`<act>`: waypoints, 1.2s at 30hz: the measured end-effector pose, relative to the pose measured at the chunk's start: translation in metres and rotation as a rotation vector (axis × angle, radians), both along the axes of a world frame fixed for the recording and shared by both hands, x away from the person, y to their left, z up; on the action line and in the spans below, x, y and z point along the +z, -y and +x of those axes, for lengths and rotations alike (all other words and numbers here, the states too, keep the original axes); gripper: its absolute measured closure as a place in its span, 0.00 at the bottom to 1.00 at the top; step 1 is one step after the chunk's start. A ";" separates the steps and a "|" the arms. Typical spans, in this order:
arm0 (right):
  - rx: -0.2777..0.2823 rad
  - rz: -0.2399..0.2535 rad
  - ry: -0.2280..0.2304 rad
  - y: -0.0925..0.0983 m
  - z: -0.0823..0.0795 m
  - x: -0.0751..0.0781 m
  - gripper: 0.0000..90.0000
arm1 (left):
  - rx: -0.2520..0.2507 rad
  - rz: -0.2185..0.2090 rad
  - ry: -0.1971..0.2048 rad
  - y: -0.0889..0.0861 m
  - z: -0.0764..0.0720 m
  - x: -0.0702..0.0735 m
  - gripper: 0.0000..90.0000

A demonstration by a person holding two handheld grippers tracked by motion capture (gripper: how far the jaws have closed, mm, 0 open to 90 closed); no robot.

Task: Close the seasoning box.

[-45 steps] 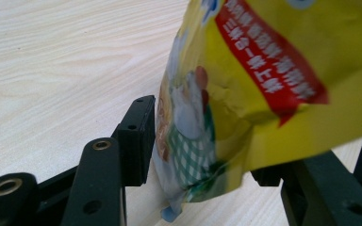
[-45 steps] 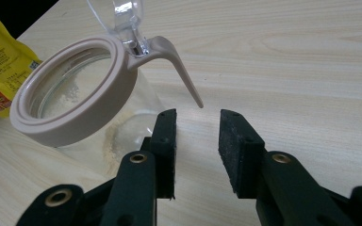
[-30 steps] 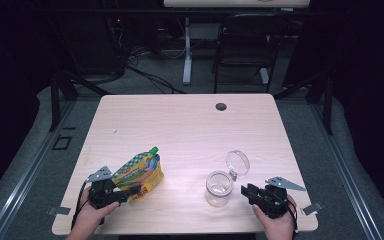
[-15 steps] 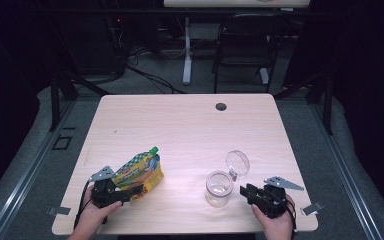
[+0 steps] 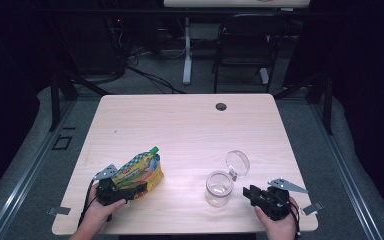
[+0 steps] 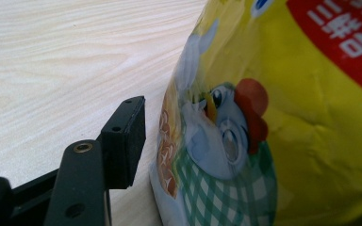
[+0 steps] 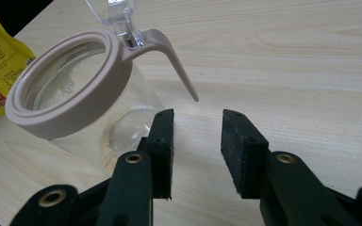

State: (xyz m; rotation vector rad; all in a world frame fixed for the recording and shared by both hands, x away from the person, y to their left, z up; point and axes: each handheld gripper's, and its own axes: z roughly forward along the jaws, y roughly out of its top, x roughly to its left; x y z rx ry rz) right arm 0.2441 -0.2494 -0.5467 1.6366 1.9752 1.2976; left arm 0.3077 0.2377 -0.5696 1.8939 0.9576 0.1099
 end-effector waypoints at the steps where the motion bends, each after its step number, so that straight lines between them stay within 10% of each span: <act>1: 0.000 0.000 0.000 0.000 0.000 0.000 0.72 | -0.003 0.003 0.006 0.000 0.000 0.000 0.46; 36: -0.004 -0.004 -0.001 0.000 -0.001 -0.001 0.72 | -0.049 0.026 0.089 0.005 -0.004 0.002 0.59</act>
